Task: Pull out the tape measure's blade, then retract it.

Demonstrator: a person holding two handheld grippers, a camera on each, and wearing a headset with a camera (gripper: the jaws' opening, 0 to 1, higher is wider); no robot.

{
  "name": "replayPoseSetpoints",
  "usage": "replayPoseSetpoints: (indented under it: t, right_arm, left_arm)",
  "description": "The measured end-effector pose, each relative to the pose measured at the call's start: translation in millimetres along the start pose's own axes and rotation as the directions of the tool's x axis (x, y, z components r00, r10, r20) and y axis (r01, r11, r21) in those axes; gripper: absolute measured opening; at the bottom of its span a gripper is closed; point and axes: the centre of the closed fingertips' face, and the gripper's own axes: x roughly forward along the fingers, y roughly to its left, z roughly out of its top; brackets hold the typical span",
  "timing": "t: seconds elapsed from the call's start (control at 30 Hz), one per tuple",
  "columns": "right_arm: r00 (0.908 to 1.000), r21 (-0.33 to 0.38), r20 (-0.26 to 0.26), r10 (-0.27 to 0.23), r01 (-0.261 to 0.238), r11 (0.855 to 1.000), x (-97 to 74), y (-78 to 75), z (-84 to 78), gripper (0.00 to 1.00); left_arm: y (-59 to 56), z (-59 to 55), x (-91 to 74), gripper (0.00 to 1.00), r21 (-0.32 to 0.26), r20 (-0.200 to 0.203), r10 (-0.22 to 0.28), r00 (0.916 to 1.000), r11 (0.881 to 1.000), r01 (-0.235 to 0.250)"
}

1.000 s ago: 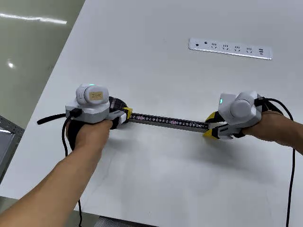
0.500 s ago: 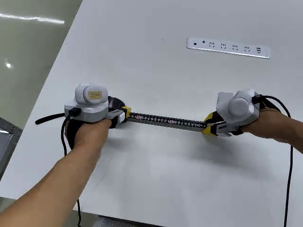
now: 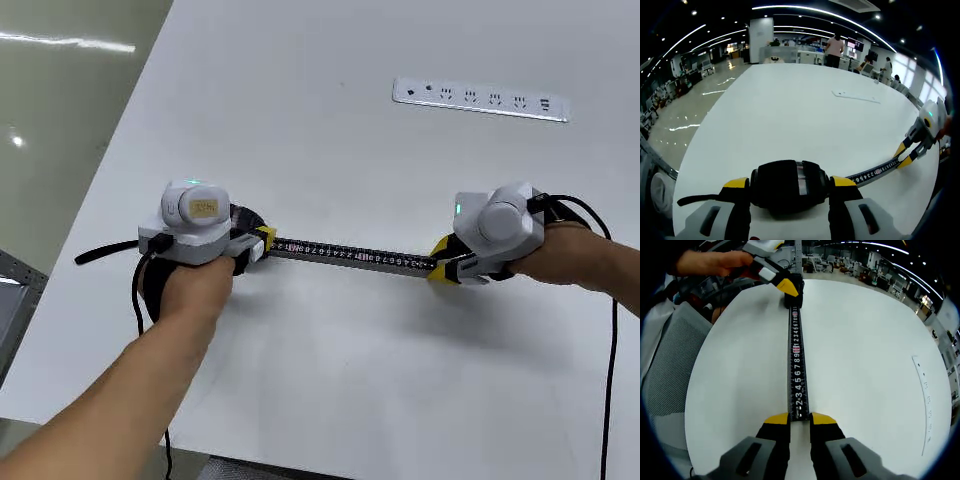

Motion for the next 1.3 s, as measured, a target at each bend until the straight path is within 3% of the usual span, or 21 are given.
replayPoseSetpoints:
  t: [0.3,1.0,1.3]
  right_arm:
    - [1.0,-0.001,0.0,0.003,-0.003,1.0,1.2,0.1,2.2,0.13]
    - [0.9997,-0.022,0.023,-0.01,0.01,1.0,9.5,-7.9,9.7,0.13]
    - [0.999,-0.018,0.043,-0.007,0.008,1.0,15.2,-8.6,20.2,0.13]
  left_arm:
    - [0.4,0.3,-0.3,0.59,0.016,0.022,-0.004,0.9998,1.0,0.004]
    - [0.2,-0.2,0.4,0.58,0.017,0.016,-0.01,0.9998,1.0,0.01]
    - [-0.1,-0.1,0.1,0.58,0.02,0.014,-0.014,0.9998,1.0,0.013]
